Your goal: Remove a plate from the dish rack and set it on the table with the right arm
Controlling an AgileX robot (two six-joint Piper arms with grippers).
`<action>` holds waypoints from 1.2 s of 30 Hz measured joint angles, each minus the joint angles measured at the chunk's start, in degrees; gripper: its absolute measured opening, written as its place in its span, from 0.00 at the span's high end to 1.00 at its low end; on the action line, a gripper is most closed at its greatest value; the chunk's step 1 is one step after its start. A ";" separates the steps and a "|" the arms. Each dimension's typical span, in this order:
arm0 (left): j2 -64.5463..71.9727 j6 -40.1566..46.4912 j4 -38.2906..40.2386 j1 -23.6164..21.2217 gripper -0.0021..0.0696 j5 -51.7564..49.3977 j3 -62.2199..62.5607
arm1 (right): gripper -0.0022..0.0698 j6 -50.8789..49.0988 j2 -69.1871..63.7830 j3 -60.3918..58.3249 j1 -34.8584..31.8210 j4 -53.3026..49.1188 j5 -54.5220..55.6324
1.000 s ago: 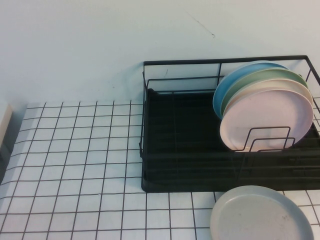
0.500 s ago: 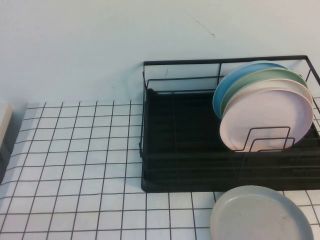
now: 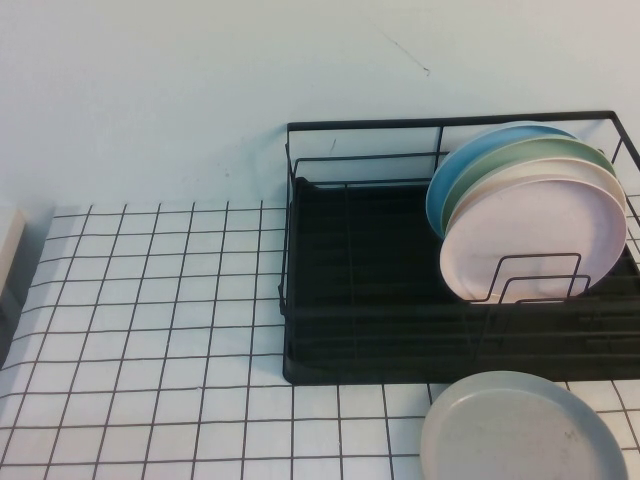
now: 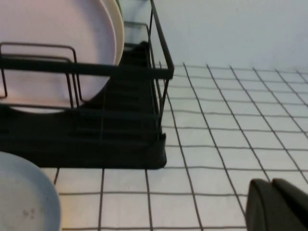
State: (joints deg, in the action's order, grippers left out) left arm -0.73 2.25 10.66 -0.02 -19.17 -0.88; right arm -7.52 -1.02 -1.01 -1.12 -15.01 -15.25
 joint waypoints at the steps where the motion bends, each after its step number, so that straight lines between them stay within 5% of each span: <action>1: 0.00 0.00 0.00 0.00 0.98 0.00 0.00 | 0.97 0.00 0.00 -0.29 0.00 0.00 -0.28; 36: 0.00 0.22 0.00 0.00 0.98 0.00 0.00 | 0.97 3.95 1.72 -0.30 0.00 6.12 -5.28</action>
State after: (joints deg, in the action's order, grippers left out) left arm -0.73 2.47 10.66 -0.02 -19.17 -0.88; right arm -3.57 0.70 -1.31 -1.12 -8.89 -20.52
